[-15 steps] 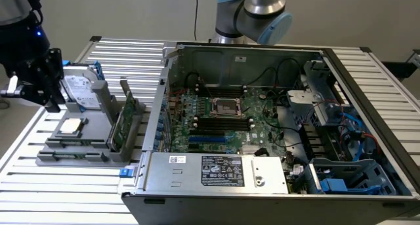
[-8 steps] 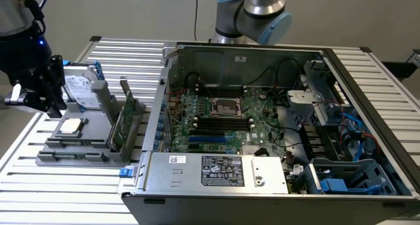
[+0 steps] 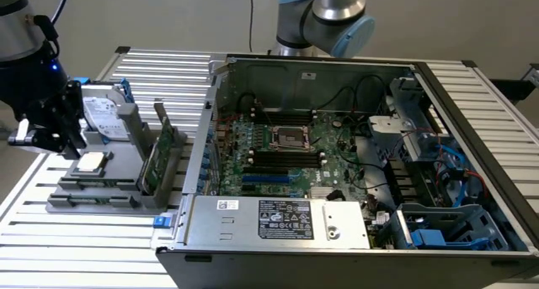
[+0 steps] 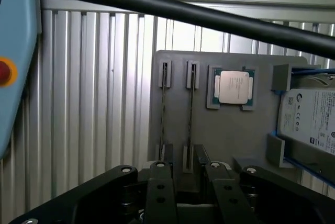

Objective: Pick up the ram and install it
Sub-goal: 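Pick up the ram and move it above insertion slot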

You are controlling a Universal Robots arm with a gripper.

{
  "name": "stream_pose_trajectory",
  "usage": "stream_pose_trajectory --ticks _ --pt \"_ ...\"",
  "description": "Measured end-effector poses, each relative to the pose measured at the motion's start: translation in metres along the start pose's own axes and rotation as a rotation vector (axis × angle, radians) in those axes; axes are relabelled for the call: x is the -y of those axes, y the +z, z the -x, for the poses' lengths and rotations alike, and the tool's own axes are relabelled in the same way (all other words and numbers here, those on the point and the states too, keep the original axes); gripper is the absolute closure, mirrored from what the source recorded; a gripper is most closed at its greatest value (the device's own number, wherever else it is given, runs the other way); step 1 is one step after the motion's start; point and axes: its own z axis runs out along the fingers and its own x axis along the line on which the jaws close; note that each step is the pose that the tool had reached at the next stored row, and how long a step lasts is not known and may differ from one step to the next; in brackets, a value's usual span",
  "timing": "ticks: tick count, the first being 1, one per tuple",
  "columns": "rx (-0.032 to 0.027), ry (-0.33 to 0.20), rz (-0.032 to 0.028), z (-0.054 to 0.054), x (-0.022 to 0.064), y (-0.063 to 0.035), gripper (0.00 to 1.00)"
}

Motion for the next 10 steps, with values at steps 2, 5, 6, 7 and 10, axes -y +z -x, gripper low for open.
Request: stream_pose_trajectory --ticks 2,5,6,7,10 --pt "0.0001 0.001 0.0 -0.001 -0.0007 0.0037 0.7" --pt "0.0001 0.003 0.0001 -0.002 -0.0016 0.0091 0.7" --pt "0.0002 0.004 0.0 -0.003 -0.0019 0.0111 0.7" --pt "0.0002 0.004 0.0001 -0.004 -0.002 0.0129 0.7" --pt "0.0002 0.005 0.0 -0.005 -0.0024 0.0184 0.7"
